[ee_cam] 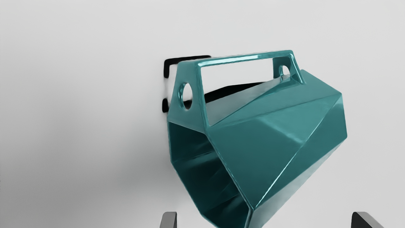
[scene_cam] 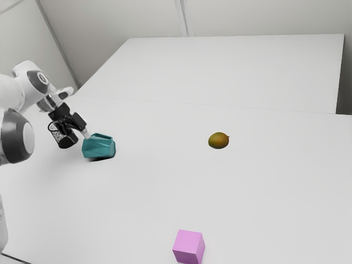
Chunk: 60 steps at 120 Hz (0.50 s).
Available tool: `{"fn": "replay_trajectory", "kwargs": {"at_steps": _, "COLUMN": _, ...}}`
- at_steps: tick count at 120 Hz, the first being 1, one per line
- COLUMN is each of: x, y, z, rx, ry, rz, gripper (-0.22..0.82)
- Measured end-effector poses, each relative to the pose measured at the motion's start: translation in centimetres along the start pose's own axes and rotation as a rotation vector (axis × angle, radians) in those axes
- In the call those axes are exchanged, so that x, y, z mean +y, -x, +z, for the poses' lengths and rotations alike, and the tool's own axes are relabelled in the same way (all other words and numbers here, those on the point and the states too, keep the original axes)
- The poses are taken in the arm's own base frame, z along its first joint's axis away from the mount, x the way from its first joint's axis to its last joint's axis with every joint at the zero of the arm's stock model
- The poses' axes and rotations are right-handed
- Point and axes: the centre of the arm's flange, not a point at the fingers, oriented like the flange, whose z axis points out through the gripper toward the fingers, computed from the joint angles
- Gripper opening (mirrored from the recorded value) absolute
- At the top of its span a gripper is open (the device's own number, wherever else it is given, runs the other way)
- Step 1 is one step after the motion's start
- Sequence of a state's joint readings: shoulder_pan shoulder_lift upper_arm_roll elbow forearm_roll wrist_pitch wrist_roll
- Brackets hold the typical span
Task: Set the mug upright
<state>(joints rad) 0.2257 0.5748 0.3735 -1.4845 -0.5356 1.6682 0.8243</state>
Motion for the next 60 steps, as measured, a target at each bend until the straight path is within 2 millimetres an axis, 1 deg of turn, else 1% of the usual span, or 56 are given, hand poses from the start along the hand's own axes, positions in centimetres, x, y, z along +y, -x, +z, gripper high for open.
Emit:
{"fn": "replay_trajectory", "kwargs": {"at_steps": 15, "x": -1.3, "y": -0.4, "z": 1.0, "rx": 0.037, "ry": 0.076, "rz": 0.016, "gripper": 0.60}}
{"fn": "replay_trajectory", "kwargs": {"at_steps": 22, "x": -1.9, "y": -0.3, "z": 1.4, "rx": 0.055, "ry": 0.120, "rz": 0.015, "gripper": 0.60}}
{"fn": "replay_trajectory", "kwargs": {"at_steps": 46, "x": -2.6, "y": -0.1, "z": 3.4, "rx": 0.116, "ry": 0.266, "rz": 0.012, "gripper": 0.60}}
{"fn": "replay_trajectory", "kwargs": {"at_steps": 53, "x": -2.5, "y": -0.1, "z": 3.7, "rx": 0.131, "ry": 0.297, "rz": 0.012, "gripper": 0.56}}
{"fn": "replay_trajectory", "kwargs": {"at_steps": 60, "x": -2.5, "y": 0.0, "z": 4.2, "rx": 0.145, "ry": 0.327, "rz": 0.008, "gripper": 0.47}}
